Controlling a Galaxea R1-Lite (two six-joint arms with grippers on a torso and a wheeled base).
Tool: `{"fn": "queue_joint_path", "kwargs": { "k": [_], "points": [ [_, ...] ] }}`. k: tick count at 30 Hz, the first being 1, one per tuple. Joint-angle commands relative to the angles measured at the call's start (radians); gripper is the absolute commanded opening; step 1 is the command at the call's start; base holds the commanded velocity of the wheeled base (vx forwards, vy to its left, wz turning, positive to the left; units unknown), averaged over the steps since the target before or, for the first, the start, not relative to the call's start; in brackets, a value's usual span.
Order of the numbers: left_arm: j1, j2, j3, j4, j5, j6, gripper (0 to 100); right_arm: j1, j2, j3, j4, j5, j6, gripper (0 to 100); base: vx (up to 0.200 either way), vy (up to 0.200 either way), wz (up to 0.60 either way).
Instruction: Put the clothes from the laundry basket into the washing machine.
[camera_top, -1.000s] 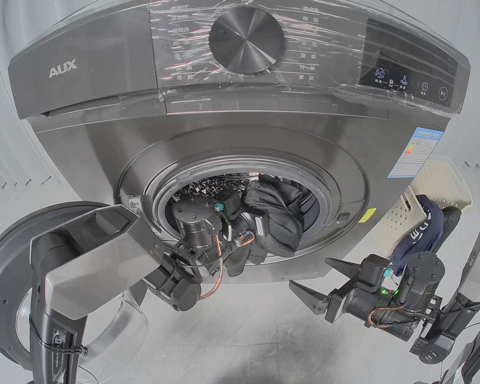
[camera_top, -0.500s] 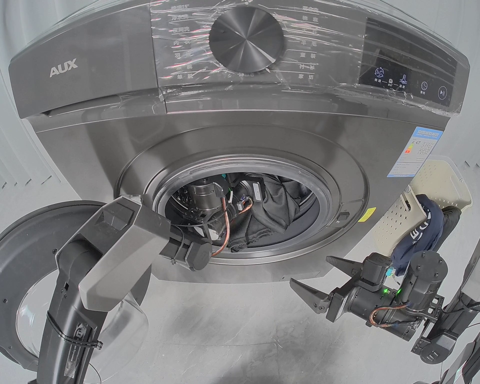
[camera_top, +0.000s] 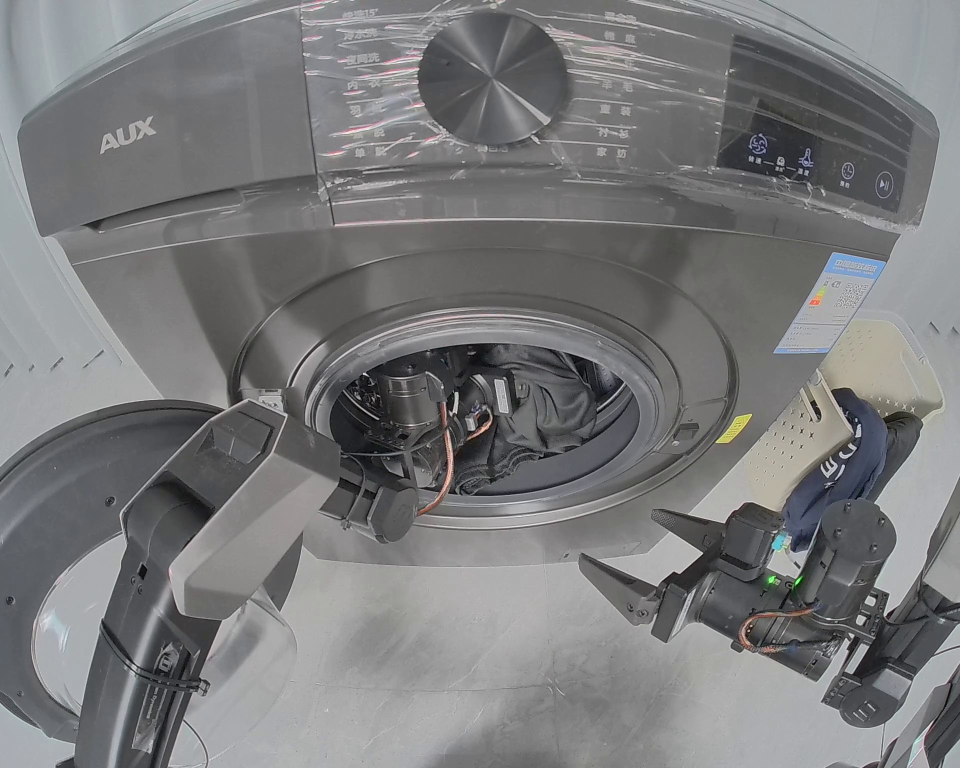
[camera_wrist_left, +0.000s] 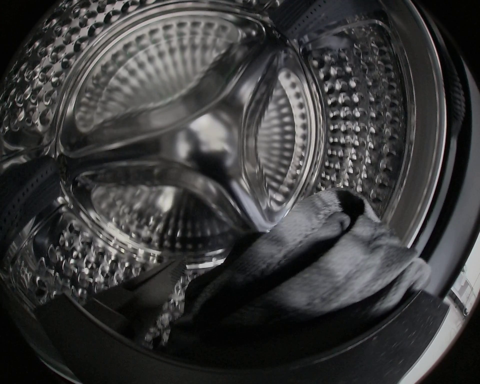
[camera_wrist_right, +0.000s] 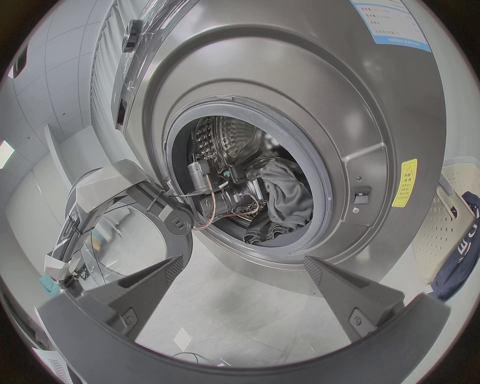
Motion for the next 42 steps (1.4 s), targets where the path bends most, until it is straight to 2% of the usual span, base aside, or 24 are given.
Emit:
{"fn": "queue_joint_path", "kwargs": {
  "k": [1, 7, 12, 17, 21, 30, 31, 33, 36, 39, 40, 42],
  "points": [
    [-0.009, -0.097, 0.151, 0.052, 0.000, 0.001, 100, 0.002, 0.001, -0.003, 0.000, 0.000, -0.001, 100, 0.000, 0.000, 0.00],
    [-0.034, -0.190, 0.362, 0.081, -0.020, 0.004, 100, 0.002, -0.002, -0.008, 0.000, 0.000, -0.002, 100, 0.000, 0.000, 0.00],
    [-0.048, -0.242, 0.446, 0.101, -0.041, 0.004, 100, 0.003, 0.003, -0.009, 0.001, 0.000, -0.001, 100, 0.000, 0.000, 0.00],
    [-0.056, -0.247, 0.448, 0.089, -0.066, 0.004, 100, 0.013, 0.000, -0.008, 0.001, -0.001, 0.001, 100, 0.000, 0.000, 0.00],
    [-0.063, -0.272, 0.454, 0.104, -0.123, 0.002, 100, 0.011, -0.002, -0.011, 0.001, -0.001, -0.001, 100, 0.000, 0.000, 0.00],
    [-0.051, -0.163, 0.352, 0.082, -0.107, 0.004, 100, 0.014, 0.003, -0.009, 0.001, -0.001, 0.001, 100, 0.000, 0.000, 0.00],
    [-0.048, -0.141, 0.328, 0.069, -0.107, 0.004, 0, 0.013, 0.003, -0.009, 0.001, -0.001, 0.001, 100, 0.000, 0.000, 0.00],
    [-0.045, -0.117, 0.279, 0.064, -0.095, 0.002, 0, 0.014, 0.004, -0.008, 0.001, -0.001, 0.001, 100, 0.000, 0.000, 0.00],
    [-0.046, -0.058, 0.179, 0.058, -0.046, -0.004, 0, 0.016, 0.009, -0.006, 0.000, -0.001, 0.003, 100, 0.000, 0.000, 0.00],
    [-0.045, 0.011, 0.052, 0.061, 0.009, -0.032, 0, 0.022, 0.009, -0.008, 0.001, -0.001, 0.003, 100, 0.000, 0.000, 0.00],
    [-0.045, 0.011, 0.052, 0.061, 0.009, -0.032, 0, 0.022, 0.009, -0.008, 0.001, -0.001, 0.003, 100, 0.000, 0.000, 0.00],
    [-0.026, 0.067, -0.077, 0.081, 0.040, -0.041, 0, 0.022, 0.011, -0.008, 0.001, -0.001, 0.003, 100, 0.000, 0.000, 0.00]
  ]
}}
